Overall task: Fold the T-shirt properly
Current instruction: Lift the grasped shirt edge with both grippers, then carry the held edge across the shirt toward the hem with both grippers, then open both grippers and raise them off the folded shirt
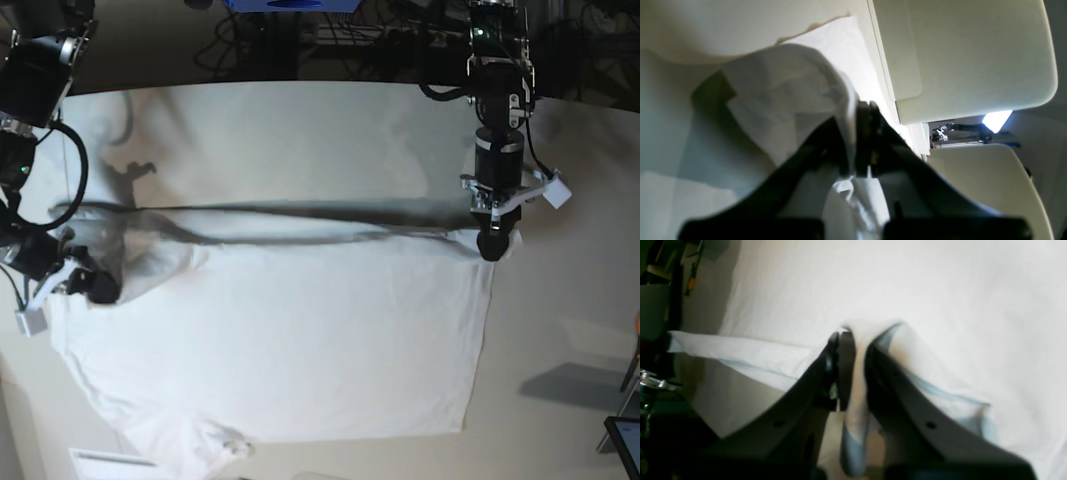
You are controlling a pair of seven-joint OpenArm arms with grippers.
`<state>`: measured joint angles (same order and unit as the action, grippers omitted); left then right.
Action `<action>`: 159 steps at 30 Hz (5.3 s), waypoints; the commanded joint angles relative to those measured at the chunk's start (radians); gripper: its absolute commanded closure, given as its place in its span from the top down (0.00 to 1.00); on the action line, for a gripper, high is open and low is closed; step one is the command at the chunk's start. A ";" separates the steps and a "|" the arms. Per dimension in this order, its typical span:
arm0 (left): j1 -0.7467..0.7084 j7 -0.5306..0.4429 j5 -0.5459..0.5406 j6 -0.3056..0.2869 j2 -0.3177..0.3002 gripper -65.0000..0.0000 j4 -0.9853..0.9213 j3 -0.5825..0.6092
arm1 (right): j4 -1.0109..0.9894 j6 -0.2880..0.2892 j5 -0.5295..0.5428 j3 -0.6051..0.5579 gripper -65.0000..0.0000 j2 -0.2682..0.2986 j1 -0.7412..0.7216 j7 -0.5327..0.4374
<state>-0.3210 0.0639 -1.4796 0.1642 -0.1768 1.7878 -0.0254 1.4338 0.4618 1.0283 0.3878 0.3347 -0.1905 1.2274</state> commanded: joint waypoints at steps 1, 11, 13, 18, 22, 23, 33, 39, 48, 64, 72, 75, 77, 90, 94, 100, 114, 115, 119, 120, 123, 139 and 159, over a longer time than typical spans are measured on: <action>0.016 -0.012 -0.004 -0.007 -0.008 0.00 -0.001 -0.005 | 0.012 0.005 0.014 0.004 0.01 0.013 -0.022 -0.021; 0.075 -0.019 -0.004 -0.007 -0.008 0.00 -0.150 -0.006 | -0.098 0.007 -0.072 0.004 0.01 -0.004 -0.054 -0.064; 0.096 -0.019 -0.004 -0.007 -0.010 0.00 -0.159 -0.006 | -0.115 0.007 -0.073 0.003 0.01 -0.004 -0.053 -0.091; 0.124 -0.014 -0.004 -0.007 -0.010 0.00 -0.161 -0.006 | -0.129 0.007 -0.075 0.003 0.01 -0.004 -0.065 -0.110; 0.144 -0.014 -0.004 -0.007 -0.010 0.00 -0.162 -0.006 | -0.130 0.007 -0.075 0.003 0.01 -0.004 -0.077 -0.120; 0.148 -0.014 -0.004 -0.007 -0.010 0.00 -0.167 -0.006 | -0.130 0.007 -0.075 0.003 0.01 -0.004 -0.080 -0.120; 0.216 -0.012 -0.004 -0.007 -0.003 0.00 -0.262 0.006 | -0.166 0.005 -0.075 0.003 0.01 -0.006 -0.089 -0.120; 0.216 -0.012 -0.004 -0.007 -0.002 0.00 -0.260 0.000 | -0.190 0.005 -0.075 0.000 0.01 -0.006 -0.102 -0.120; 0.242 -0.012 -0.004 -0.007 -0.003 0.00 -0.262 -0.001 | -0.204 -0.001 -0.075 -0.115 0.01 -0.004 -0.117 -0.192; 0.263 -0.012 -0.004 -0.007 -0.002 0.00 -0.331 0.003 | -0.255 0.004 -0.075 -0.117 0.01 0.016 -0.123 -0.226; 0.263 -0.012 -0.004 -0.007 0.000 0.00 -0.329 -0.005 | -0.255 0.004 -0.075 -0.117 0.01 0.013 -0.139 -0.226; 0.265 -0.012 -0.004 -0.007 0.001 0.00 -0.329 -0.005 | -0.255 0.002 -0.075 -0.148 0.01 0.013 -0.149 -0.226; 0.265 -0.012 -0.004 -0.007 0.004 0.00 -0.328 -0.005 | -0.255 -0.001 -0.073 -0.166 0.02 0.013 -0.151 -0.226; 0.280 -0.014 -0.004 -0.007 0.013 0.18 -0.322 -0.006 | -0.310 -0.001 -0.070 -0.169 0.40 -0.016 -0.194 -0.220; 0.302 -0.014 -0.004 -0.007 0.016 0.29 -0.322 -0.006 | -0.311 -0.001 -0.067 -0.171 0.40 -0.018 -0.209 -0.217; 0.342 -0.014 -0.004 -0.007 0.035 0.29 -0.329 -0.006 | -0.313 -0.002 -0.073 -0.169 0.40 -0.049 -0.226 -0.162; 0.348 -0.019 -0.004 -0.007 0.030 0.29 -0.360 -0.006 | -0.425 -0.002 -0.075 -0.172 0.40 -0.105 -0.307 -0.163; 0.346 -0.019 -0.004 -0.007 0.030 0.29 -0.360 -0.006 | -0.439 -0.002 -0.075 -0.172 0.40 -0.107 -0.318 -0.163; 0.337 -0.017 -0.004 -0.007 0.029 0.29 -0.360 -0.005 | -0.482 -0.002 -0.076 -0.172 0.40 -0.107 -0.361 -0.182; 0.329 -0.017 -0.004 -0.007 0.029 0.29 -0.360 -0.005 | -0.491 -0.002 -0.076 -0.174 0.40 -0.107 -0.367 -0.196; 0.316 -0.019 -0.004 -0.007 0.001 0.29 -0.352 -0.005 | -0.529 -0.002 -0.099 -0.206 0.40 -0.107 -0.401 -0.229; 0.302 -0.014 -0.004 -0.007 -0.017 0.29 -0.349 -0.005 | -0.581 -0.139 -0.124 -0.241 0.41 -0.131 -0.425 -0.341; 0.288 -0.011 -0.004 -0.008 -0.076 0.28 -0.319 0.011 | -0.159 -0.305 0.028 -0.134 0.39 -0.058 -0.111 -0.269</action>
<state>-0.0441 0.0662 -1.4822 0.1768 -0.2367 1.4456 -0.0101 1.2510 0.1463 1.0218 0.2512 0.2649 -0.2623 0.9787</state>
